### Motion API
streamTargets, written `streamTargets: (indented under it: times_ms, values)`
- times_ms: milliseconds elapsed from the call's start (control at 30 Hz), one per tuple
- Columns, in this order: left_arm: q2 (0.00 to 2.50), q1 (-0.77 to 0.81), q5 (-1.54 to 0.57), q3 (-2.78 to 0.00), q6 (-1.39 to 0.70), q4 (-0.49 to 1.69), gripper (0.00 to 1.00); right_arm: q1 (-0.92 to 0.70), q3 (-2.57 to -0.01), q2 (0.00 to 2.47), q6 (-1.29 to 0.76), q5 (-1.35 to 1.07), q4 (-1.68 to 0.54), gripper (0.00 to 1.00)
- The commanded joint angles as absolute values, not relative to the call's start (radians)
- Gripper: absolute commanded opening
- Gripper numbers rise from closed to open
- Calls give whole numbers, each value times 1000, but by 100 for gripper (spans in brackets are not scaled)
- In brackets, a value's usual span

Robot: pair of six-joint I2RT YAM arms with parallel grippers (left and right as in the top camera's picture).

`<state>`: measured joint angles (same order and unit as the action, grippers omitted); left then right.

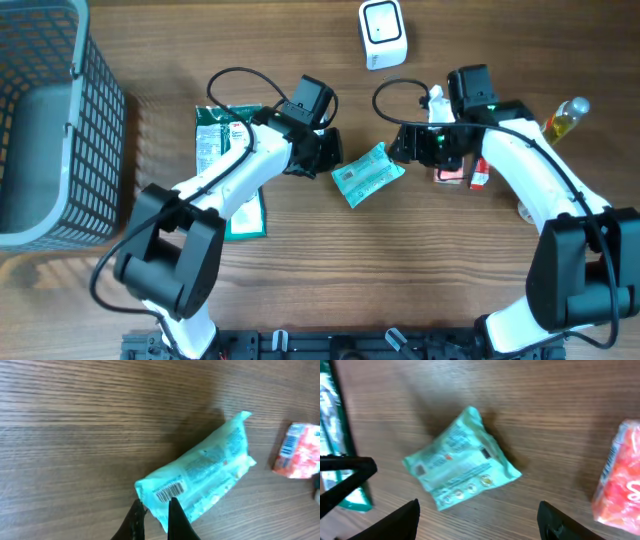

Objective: Scan the item barcode
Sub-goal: 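Return the right gripper to the pouch and grasp its edge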

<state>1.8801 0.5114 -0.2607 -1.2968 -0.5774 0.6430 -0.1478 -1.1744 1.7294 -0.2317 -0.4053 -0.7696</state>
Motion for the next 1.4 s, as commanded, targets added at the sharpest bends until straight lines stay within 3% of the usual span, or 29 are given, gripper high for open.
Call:
streamTargets:
  times_ms: [0,533,700,767,933,1067,1267,1300,1367]
  values:
    - [1953,522,-326,-1290,-547,617,4,-150,-1111,1739,-244,-349,-739,76]
    - [2070,536,-305,-1280,-501,578,4,-150,-942,1788,-372,-345,-504,71]
    - [2076,536,-294,-1280,-501,572,4,-150,-942,1828,-399,-554,-410,70]
    - [2076,536,-294,-1280,-501,572,4,-150,-942,1858,-429,-632,-377,65]
    - [2076,536,-294,-1280,-501,573,4,-150,-942,1882,-426,-653,-352,32]
    - [2076,536,-294,-1280,-501,571,4,-150,-942,1882,-419,-653,-321,25]
    - [2076,536,-294,-1280,-501,571,4,-151,-942,1882,-419,-719,-297,25]
    - [2076,536,-294,-1280,-501,571,4,-151,-942,1882,-418,-710,-297,18]
    - [2072,535,-294,-1283,-501,580,4,-151,-942,1882,-418,-699,-298,15]
